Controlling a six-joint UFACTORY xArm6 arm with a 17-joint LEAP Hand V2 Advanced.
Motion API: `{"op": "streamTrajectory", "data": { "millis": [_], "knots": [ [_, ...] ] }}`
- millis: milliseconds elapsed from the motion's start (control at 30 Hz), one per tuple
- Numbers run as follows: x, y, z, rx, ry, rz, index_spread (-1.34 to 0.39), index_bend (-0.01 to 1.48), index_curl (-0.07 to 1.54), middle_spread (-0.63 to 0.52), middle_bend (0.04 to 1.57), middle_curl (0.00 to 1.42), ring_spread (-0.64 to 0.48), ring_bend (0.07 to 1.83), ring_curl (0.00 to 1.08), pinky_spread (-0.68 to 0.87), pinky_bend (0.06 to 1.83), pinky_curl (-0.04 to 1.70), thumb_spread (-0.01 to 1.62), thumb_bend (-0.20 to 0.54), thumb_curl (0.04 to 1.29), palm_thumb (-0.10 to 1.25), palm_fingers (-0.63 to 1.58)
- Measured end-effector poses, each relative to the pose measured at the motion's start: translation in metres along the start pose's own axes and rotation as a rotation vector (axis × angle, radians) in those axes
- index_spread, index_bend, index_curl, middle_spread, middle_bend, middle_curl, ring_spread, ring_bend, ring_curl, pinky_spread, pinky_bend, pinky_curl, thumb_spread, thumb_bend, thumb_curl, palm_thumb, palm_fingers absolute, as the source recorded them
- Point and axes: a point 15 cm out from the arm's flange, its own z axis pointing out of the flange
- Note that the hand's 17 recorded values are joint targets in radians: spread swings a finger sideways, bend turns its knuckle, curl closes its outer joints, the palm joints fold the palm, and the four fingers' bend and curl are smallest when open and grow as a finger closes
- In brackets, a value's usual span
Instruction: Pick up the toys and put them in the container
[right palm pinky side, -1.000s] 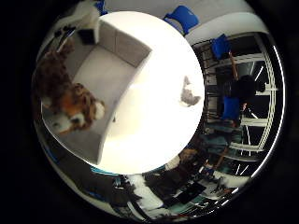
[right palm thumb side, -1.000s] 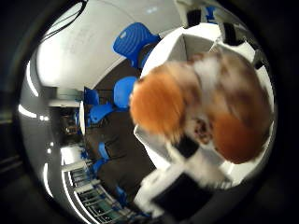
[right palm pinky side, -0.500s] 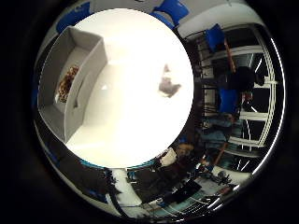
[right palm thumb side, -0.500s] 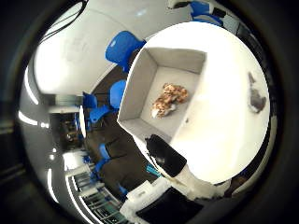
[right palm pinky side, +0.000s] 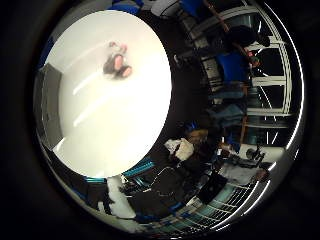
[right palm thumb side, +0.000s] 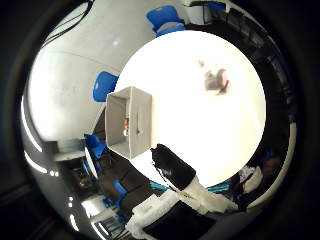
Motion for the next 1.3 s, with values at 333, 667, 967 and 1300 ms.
{"op": "streamTrajectory", "data": {
  "millis": [333, 667, 967, 1300],
  "knots": [
    [0.038, -0.042, 0.096, -0.049, -0.008, 0.061, -0.24, 0.15, 0.25, 0.19, 0.28, 0.33, 0.25, 0.49, 0.23, 0.5, 0.59, 0.3, 1.18, -0.019, 0.29, 0.44, 0.15],
    [0.039, -0.072, 0.159, -0.059, -0.012, 0.089, -0.22, 0.15, 0.25, 0.19, 0.28, 0.32, 0.25, 0.51, 0.23, 0.5, 0.62, 0.28, 1.17, -0.02, 0.29, 0.44, 0.15],
    [0.033, -0.106, 0.19, 0.023, -0.003, 0.078, -0.22, 0.15, 0.25, 0.19, 0.3, 0.33, 0.25, 0.54, 0.23, 0.5, 0.64, 0.27, 1.17, -0.02, 0.29, 0.44, 0.17],
    [0.017, -0.115, 0.187, 0.046, -0.013, 0.056, -0.21, 0.15, 0.25, 0.17, 0.32, 0.33, 0.23, 0.57, 0.22, 0.51, 0.67, 0.26, 1.15, -0.023, 0.28, 0.4, 0.17]
  ]
}}
